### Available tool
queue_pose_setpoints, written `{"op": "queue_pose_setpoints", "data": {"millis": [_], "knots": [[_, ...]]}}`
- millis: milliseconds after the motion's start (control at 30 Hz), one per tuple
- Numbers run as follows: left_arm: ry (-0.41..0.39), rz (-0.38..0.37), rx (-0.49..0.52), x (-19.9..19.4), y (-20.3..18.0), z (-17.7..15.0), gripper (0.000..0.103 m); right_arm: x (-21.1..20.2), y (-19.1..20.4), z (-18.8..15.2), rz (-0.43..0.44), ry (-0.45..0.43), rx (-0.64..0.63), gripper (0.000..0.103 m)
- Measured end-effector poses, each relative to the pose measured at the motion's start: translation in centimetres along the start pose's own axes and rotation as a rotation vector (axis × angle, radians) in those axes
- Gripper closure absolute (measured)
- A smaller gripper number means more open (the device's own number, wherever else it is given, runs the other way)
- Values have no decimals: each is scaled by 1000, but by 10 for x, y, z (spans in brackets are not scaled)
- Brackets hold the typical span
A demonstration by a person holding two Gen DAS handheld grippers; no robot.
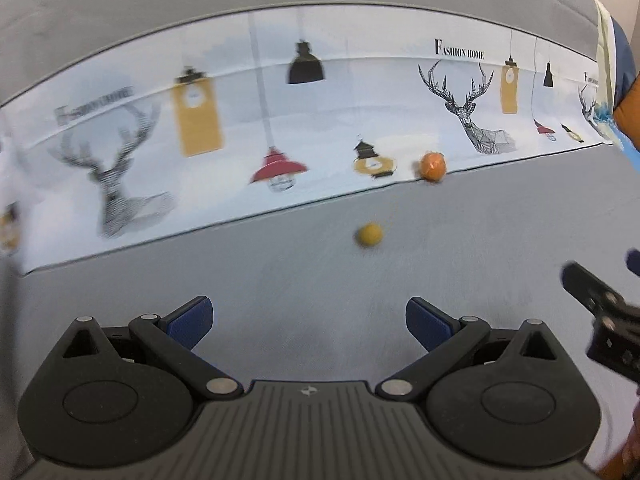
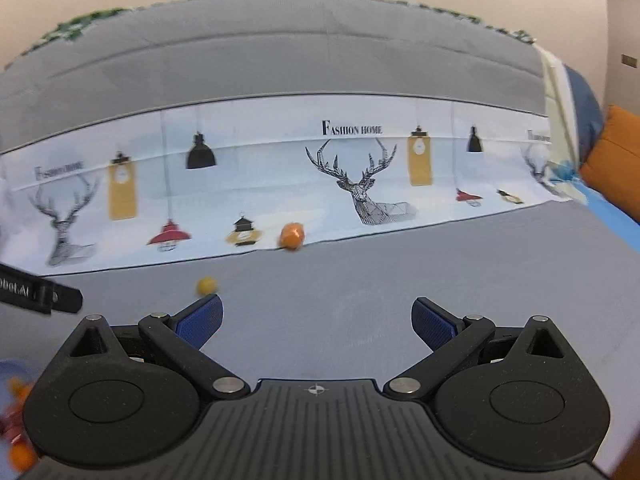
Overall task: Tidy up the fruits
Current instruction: 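Grasp the yellow fruit with the left tool while the right tool grasps the wrapped orange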
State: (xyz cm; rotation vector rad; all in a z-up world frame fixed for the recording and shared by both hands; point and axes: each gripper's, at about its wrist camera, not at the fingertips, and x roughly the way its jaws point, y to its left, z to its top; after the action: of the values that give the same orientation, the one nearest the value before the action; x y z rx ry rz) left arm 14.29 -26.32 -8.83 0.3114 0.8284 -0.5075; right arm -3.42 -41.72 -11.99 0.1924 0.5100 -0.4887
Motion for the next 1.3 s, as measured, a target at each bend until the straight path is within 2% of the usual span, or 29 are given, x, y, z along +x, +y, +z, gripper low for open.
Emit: {"op": "queue_pose_setpoints", "data": {"millis": [167, 267, 400, 500, 533, 567, 600, 667, 700, 733, 767, 800, 867, 1000, 1100, 1200, 1300], "knots": [[34, -24, 58, 88, -20, 21, 0, 108, -8, 15, 27, 26, 0, 3], [46, -35, 89, 129, -27, 30, 0, 169, -5, 19, 31, -3, -25, 3], [49, -51, 78, 163, -28, 38, 0, 228, 5, 25, 67, 4, -41, 3], [110, -66, 98, 191, -28, 45, 0, 268, 10, 27, 71, 73, -15, 1], [82, -76, 94, 190, -26, 44, 0, 281, 10, 24, 49, 107, -6, 1], [65, -72, 95, 189, -26, 45, 0, 287, 11, 19, 29, 97, -7, 0], [72, -66, 101, 190, -27, 45, 0, 286, 14, 15, 21, 58, -20, 1], [74, -69, 90, 189, -27, 46, 3, 286, 15, 15, 20, 58, -20, 1], [66, -83, 88, 187, -27, 46, 11, 286, 15, 15, 31, 56, -16, 8], [37, -103, 94, 180, -28, 46, 49, 281, 14, 15, 46, 32, -23, 24], [22, -133, 111, 174, -30, 46, 77, 277, 14, 17, 82, 19, -47, 69], [46, -170, 109, 170, -29, 48, 76, 274, 14, 20, 78, 36, -54, 68], [41, -216, 66, 156, -25, 48, 76, 265, 7, 22, 94, 55, 14, 68], [-23, -212, 106, 104, -24, 45, 76, 228, 0, 26, 80, 48, 56, 67], [-75, -179, 132, 51, -19, 38, 76, 175, -2, 30, 102, 8, 88, 67], [-102, -133, 116, -3, -10, 25, 76, 110, -1, 34, 131, -39, 116, 67], [-94, -84, 76, -63, 9, 2, 76, 45, 8, 33, 179, -57, 139, 67]]}}
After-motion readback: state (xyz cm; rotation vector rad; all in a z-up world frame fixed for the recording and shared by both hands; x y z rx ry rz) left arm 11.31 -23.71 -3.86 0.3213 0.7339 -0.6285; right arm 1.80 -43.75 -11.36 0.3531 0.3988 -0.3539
